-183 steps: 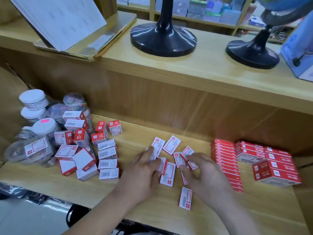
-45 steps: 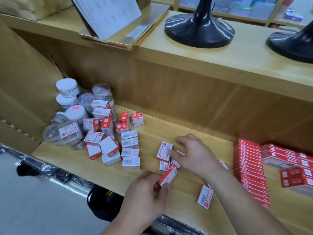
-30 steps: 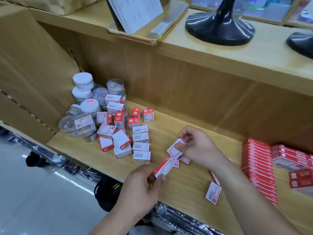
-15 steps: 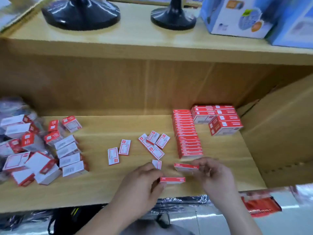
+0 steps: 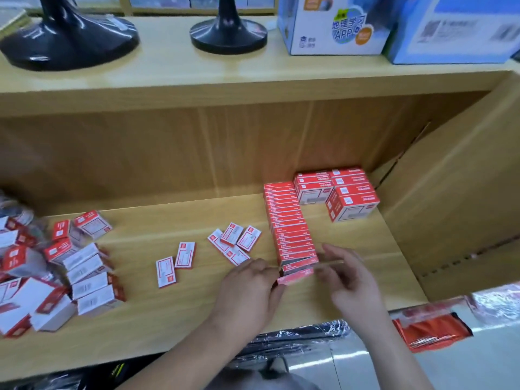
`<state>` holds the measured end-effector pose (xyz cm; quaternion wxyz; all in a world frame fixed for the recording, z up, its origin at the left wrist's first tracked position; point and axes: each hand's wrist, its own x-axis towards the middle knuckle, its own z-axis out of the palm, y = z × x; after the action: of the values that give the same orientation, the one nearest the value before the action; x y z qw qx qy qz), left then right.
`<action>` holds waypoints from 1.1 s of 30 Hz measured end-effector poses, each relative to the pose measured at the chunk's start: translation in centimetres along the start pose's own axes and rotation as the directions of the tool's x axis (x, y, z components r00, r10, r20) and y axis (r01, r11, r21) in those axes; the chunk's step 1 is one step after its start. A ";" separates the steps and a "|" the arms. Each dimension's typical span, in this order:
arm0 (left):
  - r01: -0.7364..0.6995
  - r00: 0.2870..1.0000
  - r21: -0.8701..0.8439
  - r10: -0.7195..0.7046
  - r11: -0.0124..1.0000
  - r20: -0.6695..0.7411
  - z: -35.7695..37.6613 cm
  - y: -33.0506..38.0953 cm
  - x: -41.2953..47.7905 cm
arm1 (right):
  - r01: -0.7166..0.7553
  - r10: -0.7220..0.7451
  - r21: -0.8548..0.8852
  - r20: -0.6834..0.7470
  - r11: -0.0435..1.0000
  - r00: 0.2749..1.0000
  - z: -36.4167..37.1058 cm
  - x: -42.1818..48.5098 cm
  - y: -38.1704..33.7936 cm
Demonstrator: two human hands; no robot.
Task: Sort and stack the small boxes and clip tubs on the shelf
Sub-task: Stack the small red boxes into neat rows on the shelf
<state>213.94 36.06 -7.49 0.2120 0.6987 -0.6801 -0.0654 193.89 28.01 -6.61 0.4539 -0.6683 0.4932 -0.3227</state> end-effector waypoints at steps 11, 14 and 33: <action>0.032 0.999 0.212 -0.027 0.977 -0.030 0.9 0.6 0.5 | 0.097 -0.084 -0.251 0.061 0.963 0.995 1.5 0.1 0.9; 0.042 0.998 0.282 -0.027 0.959 -0.055 1.8 1.0 0.5 | 0.142 -0.128 -0.326 0.065 0.935 0.990 1.9 0.1 1.7; -0.057 0.998 -0.096 0.056 0.994 -0.015 -2.6 -1.5 -2.5 | -0.027 0.019 -0.121 -0.064 0.992 0.998 1.2 -1.0 1.5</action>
<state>216.15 39.03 -6.28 0.2515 0.6684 -0.6945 -0.0879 194.07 29.12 -8.42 0.4000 -0.6786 0.5338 -0.3075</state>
